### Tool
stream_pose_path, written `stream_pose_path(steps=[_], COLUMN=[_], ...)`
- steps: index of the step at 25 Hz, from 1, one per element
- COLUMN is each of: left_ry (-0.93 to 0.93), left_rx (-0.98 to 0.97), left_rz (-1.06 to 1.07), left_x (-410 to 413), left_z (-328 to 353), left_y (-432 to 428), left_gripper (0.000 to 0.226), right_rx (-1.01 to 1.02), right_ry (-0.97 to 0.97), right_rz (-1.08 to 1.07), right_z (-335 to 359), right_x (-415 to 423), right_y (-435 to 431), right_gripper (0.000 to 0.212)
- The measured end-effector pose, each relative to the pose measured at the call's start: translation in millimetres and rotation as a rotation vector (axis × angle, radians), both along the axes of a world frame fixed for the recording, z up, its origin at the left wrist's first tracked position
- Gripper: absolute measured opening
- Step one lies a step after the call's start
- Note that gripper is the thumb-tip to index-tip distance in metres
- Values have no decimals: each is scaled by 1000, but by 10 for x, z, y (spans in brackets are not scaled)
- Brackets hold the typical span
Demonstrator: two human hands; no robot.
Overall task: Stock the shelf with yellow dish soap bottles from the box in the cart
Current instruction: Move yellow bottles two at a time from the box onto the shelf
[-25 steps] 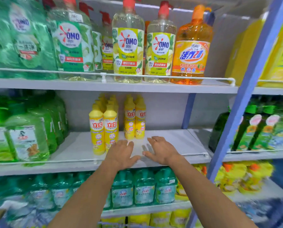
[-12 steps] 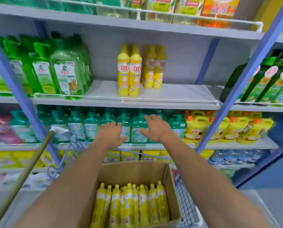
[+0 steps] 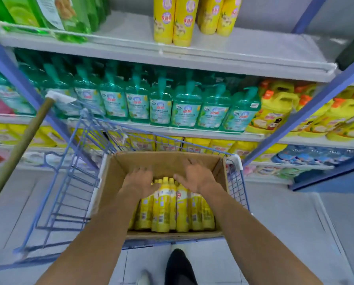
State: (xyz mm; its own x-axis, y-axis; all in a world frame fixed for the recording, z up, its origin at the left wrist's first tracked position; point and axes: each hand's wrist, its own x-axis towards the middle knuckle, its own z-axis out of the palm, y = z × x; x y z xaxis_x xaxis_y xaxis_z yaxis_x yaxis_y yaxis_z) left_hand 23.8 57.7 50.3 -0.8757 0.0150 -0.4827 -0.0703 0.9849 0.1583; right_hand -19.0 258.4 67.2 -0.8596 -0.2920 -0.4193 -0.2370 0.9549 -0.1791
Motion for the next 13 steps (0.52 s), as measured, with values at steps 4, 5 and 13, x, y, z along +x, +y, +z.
stream_pose_path(steps=[4, 5, 13], left_ry=[-108, -129, -206], left_rx=[8, 2, 74], left_rz=[45, 68, 245], left_x=[20, 23, -198], left_z=[-639, -768, -1792], left_y=[-61, -129, -690], left_gripper=[71, 73, 73], right_rx=[27, 32, 25], right_ry=[-139, -166, -293], right_rz=[-16, -11, -53], right_z=[-676, -809, -1914], right_x=[-12, -27, -51], right_y=[27, 0, -455], right_gripper=[76, 76, 69])
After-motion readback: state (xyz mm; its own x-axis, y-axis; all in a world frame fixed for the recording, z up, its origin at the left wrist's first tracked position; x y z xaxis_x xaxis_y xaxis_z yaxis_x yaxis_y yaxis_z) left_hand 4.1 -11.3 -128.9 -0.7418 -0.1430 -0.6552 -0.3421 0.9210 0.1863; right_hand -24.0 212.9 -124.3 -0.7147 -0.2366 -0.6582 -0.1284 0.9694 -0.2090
